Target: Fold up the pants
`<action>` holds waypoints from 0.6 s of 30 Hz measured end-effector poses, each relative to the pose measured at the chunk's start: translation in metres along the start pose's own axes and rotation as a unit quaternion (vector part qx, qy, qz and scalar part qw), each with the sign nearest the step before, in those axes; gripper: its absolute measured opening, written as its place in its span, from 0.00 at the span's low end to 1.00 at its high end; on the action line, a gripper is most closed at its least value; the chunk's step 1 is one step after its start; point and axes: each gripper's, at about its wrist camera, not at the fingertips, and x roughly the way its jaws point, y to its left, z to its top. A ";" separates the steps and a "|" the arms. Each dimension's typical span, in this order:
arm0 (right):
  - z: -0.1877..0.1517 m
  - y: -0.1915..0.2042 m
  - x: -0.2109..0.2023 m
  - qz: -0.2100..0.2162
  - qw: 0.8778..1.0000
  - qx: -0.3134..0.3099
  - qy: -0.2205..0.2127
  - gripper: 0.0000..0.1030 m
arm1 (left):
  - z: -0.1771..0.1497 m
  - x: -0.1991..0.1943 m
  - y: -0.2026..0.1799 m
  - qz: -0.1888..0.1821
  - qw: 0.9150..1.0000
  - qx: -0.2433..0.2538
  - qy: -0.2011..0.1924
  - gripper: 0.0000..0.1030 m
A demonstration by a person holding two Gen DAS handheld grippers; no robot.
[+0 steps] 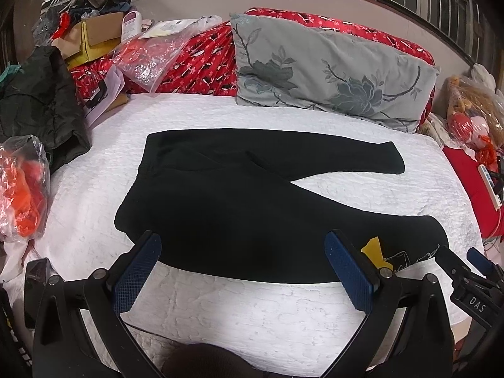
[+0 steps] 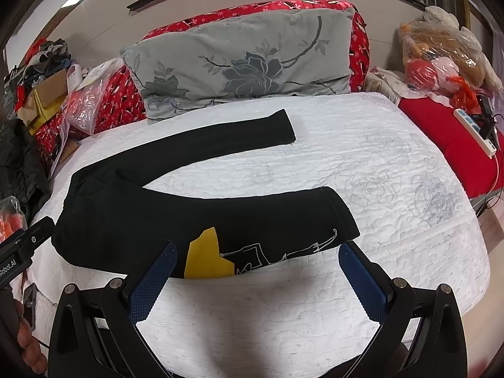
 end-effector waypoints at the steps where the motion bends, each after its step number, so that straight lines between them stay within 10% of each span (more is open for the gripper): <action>1: 0.000 0.000 0.000 0.000 1.000 0.000 0.000 1.00 | 0.000 0.000 0.000 0.000 1.000 0.000 0.001 1.00; 18: 0.002 -0.004 0.007 0.000 1.000 0.006 0.008 1.00 | 0.001 0.007 -0.004 -0.005 1.000 0.000 0.015 1.00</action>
